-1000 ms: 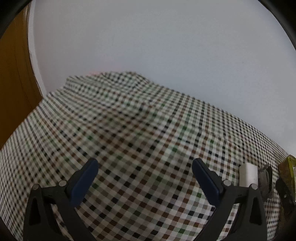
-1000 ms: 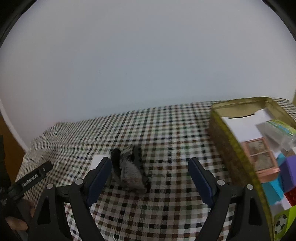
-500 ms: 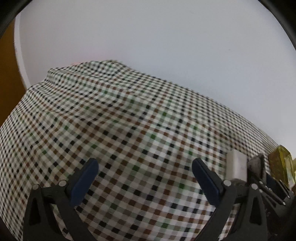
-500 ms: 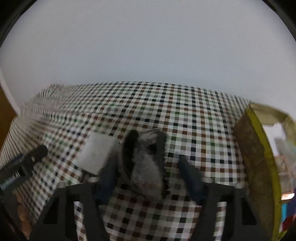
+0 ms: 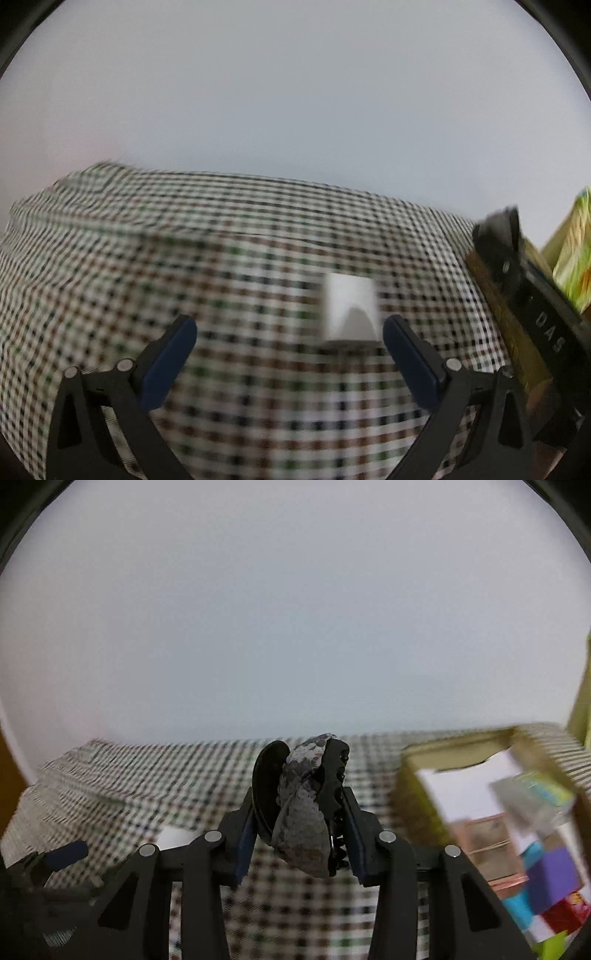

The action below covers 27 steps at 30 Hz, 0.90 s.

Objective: Organize rigid objects
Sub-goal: 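Grasp the white charger with the left tool while the right tool grasps the grey pouch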

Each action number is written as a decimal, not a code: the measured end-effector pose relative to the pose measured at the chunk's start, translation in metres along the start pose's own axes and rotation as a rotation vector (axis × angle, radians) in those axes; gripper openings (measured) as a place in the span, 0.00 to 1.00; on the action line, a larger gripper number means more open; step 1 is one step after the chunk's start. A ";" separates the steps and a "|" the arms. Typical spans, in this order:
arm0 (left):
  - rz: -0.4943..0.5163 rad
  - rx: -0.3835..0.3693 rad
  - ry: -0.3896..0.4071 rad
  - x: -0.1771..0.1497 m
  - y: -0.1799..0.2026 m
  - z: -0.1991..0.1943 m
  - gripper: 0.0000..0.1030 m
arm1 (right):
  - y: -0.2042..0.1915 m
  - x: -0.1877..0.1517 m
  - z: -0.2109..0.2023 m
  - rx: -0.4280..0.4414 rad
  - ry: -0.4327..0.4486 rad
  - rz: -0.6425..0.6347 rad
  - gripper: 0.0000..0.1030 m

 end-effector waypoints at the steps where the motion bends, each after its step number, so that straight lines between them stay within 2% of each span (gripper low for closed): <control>1: 0.018 -0.005 -0.010 0.002 0.009 0.004 0.99 | 0.003 0.001 -0.002 -0.013 0.011 0.011 0.43; 4: 0.033 -0.012 -0.052 0.008 0.024 0.019 0.98 | 0.018 0.005 -0.005 -0.025 0.021 0.043 0.43; 7: 0.060 0.068 -0.095 0.010 0.033 0.033 0.87 | 0.022 0.007 0.001 -0.014 0.000 0.066 0.44; 9: 0.088 0.119 -0.107 0.010 0.038 0.038 0.87 | 0.022 0.007 0.002 -0.006 -0.011 0.071 0.44; 11: 0.095 0.110 -0.101 0.010 0.041 0.037 0.82 | 0.010 0.000 0.011 -0.002 -0.018 0.063 0.44; 12: 0.092 0.109 -0.095 0.010 0.041 0.036 0.72 | 0.009 0.000 0.010 -0.001 -0.016 0.056 0.44; 13: 0.082 0.116 -0.084 0.010 0.038 0.033 0.55 | 0.006 -0.001 0.010 -0.002 -0.011 0.049 0.44; 14: 0.066 0.115 -0.073 0.010 0.034 0.030 0.48 | 0.005 -0.001 0.008 -0.002 -0.006 0.044 0.44; 15: 0.053 0.115 -0.067 0.009 0.031 0.027 0.36 | 0.004 -0.001 0.008 -0.002 -0.004 0.038 0.44; 18: -0.002 0.059 -0.053 0.007 0.017 0.019 0.36 | 0.004 -0.001 0.006 -0.002 0.003 0.029 0.44; 22: -0.118 0.087 0.015 0.004 -0.005 0.003 0.36 | 0.006 -0.002 0.005 0.009 0.023 0.024 0.44; 25: -0.146 0.099 0.072 0.003 -0.015 -0.014 0.36 | 0.004 -0.002 0.000 0.022 0.048 0.016 0.44; 27: -0.171 0.075 0.122 0.001 -0.019 -0.029 0.36 | 0.001 -0.001 -0.003 0.023 0.069 0.005 0.44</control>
Point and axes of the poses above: each gripper's, at about its wrist camera, not at the fingertips, and z roughly the way its jaws point, y to its right, x to its top, the point moved 7 cm from there along z, roughly the way its jaws point, and after that the axes turned 10 degrees about -y, right-handed, at the moved point
